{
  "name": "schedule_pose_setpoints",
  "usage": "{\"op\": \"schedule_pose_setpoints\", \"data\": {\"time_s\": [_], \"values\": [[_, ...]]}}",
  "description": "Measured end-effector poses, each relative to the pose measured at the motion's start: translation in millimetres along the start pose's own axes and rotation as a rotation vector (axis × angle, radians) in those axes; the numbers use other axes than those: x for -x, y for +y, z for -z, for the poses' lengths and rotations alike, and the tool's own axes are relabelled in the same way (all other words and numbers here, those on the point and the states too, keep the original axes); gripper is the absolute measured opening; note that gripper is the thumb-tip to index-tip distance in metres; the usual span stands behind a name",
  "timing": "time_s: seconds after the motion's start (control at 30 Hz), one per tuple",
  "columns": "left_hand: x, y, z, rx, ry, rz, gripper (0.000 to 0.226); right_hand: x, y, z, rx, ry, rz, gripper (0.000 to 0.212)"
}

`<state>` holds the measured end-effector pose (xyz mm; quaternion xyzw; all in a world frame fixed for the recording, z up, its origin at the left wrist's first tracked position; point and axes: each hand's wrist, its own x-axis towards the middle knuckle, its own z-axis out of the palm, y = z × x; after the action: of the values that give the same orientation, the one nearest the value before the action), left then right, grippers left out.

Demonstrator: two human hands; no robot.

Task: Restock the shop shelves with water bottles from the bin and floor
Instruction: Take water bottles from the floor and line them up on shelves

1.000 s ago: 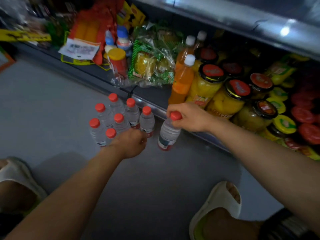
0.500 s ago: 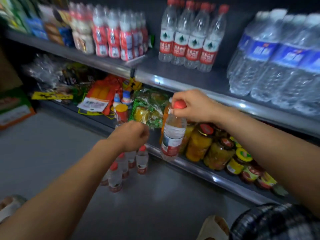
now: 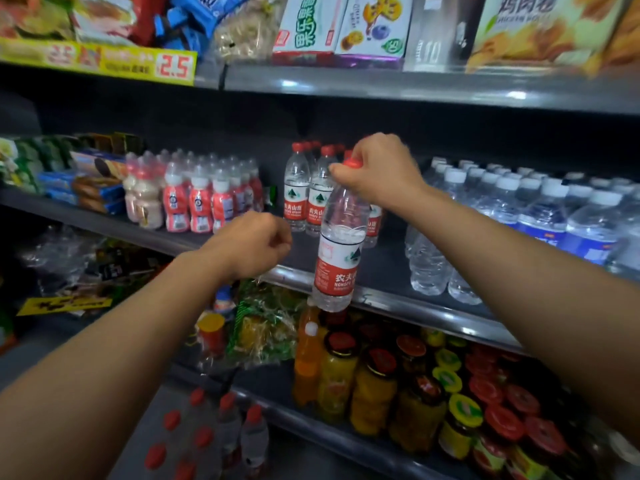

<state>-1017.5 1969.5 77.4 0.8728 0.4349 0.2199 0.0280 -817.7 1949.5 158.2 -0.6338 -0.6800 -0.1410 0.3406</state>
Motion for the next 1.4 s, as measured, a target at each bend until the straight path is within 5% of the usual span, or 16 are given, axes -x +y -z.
{"op": "schedule_pose_setpoints", "data": {"time_s": [0.37, 0.67, 1.4], "values": [[-58.9, -12.0, -23.0, -0.013, -0.054, -0.024, 0.015, -73.8, 59.7, -36.1, 0.144, 0.166, -0.175, 0.041], [-88.9, -32.0, -65.7, -0.024, -0.126, -0.019, 0.012, -120.3, 99.8, -79.2, 0.291, 0.070, -0.285, 0.029], [-97.1, -39.5, -88.3, -0.010, -0.171, -0.012, 0.014, -130.5, 114.7, -95.0, 0.297, 0.167, -0.343, 0.051]]}}
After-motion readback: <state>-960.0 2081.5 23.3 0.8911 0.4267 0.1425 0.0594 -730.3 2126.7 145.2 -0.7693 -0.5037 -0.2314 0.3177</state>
